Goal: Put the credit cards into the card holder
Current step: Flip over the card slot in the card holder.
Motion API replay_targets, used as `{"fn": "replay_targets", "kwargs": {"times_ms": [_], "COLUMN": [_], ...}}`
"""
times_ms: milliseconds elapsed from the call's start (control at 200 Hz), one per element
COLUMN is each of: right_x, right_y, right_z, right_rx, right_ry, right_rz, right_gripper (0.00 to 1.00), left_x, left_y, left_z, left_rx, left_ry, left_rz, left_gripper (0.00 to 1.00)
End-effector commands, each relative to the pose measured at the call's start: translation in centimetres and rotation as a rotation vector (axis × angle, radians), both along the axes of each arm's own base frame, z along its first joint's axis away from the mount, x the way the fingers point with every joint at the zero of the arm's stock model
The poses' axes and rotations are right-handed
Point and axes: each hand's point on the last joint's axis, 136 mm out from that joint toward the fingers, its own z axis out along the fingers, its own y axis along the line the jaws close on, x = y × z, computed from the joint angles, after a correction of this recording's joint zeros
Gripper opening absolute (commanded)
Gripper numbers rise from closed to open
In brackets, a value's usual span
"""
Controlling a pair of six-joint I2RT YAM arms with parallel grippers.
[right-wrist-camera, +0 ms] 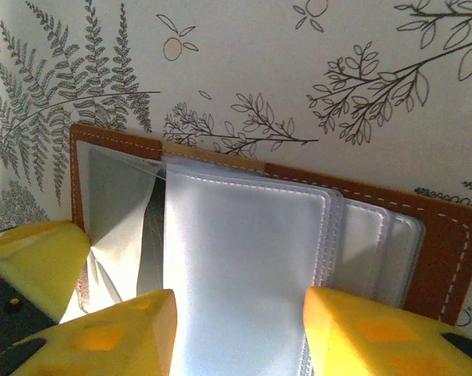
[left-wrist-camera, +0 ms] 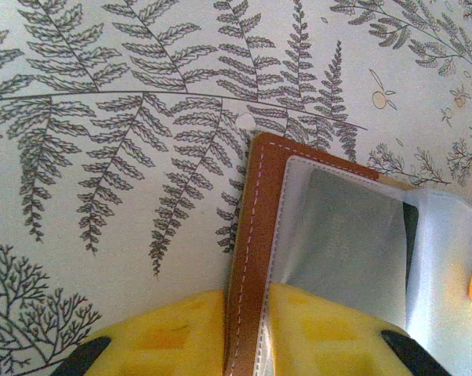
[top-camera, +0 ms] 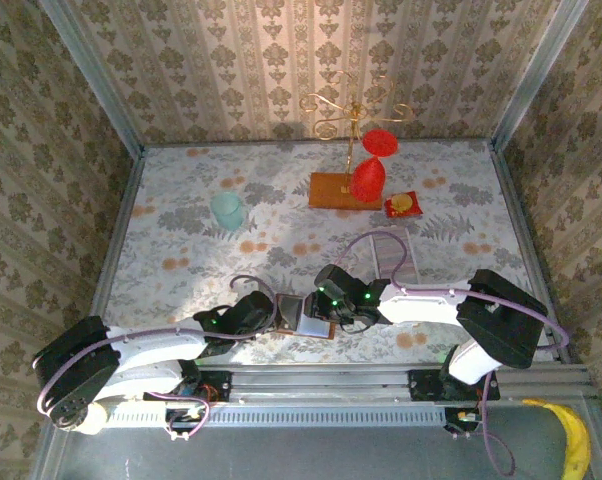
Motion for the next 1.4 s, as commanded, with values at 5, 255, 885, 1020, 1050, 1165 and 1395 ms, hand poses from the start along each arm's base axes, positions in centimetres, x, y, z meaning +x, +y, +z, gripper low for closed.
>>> {"fn": "replay_targets", "kwargs": {"times_ms": [5,255,885,1020,1050,1165,1395], "right_x": [-0.3,0.0,0.4,0.6,0.5,0.6,0.9], "right_y": [0.9,2.4,4.7,5.6,5.7,6.2,7.0], "right_z": [-0.1,0.5,2.7,3.0,3.0,2.6,2.9], "right_rx": [0.013,0.061,0.204,0.255,0.262,0.262,0.291], "right_ry": [0.022,0.028,0.014,0.018,0.021,0.027,0.020], "right_rz": [0.009,0.014,-0.018,-0.026,-0.024,-0.020,-0.017], "right_gripper": [0.48,0.48,0.48,0.48,0.49,0.48,0.49], "left_x": [-2.3,-2.4,-2.4,-2.3,-2.3,-2.3,-2.2], "left_y": [1.1,1.0,1.3,1.3,1.3,1.5,2.4], "left_z": [-2.6,-2.6,-2.3,-2.2,-2.1,-1.8,-1.6], "left_rx": [0.051,0.045,0.032,0.023,0.019,0.007,-0.016], "left_ry": [0.111,0.110,0.089,0.080,0.079,0.067,0.045], "left_rz": [-0.027,-0.029,-0.015,-0.010,-0.010,-0.002,0.033], "left_gripper": [0.22,0.22,0.21,0.21,0.21,0.21,0.19]}}
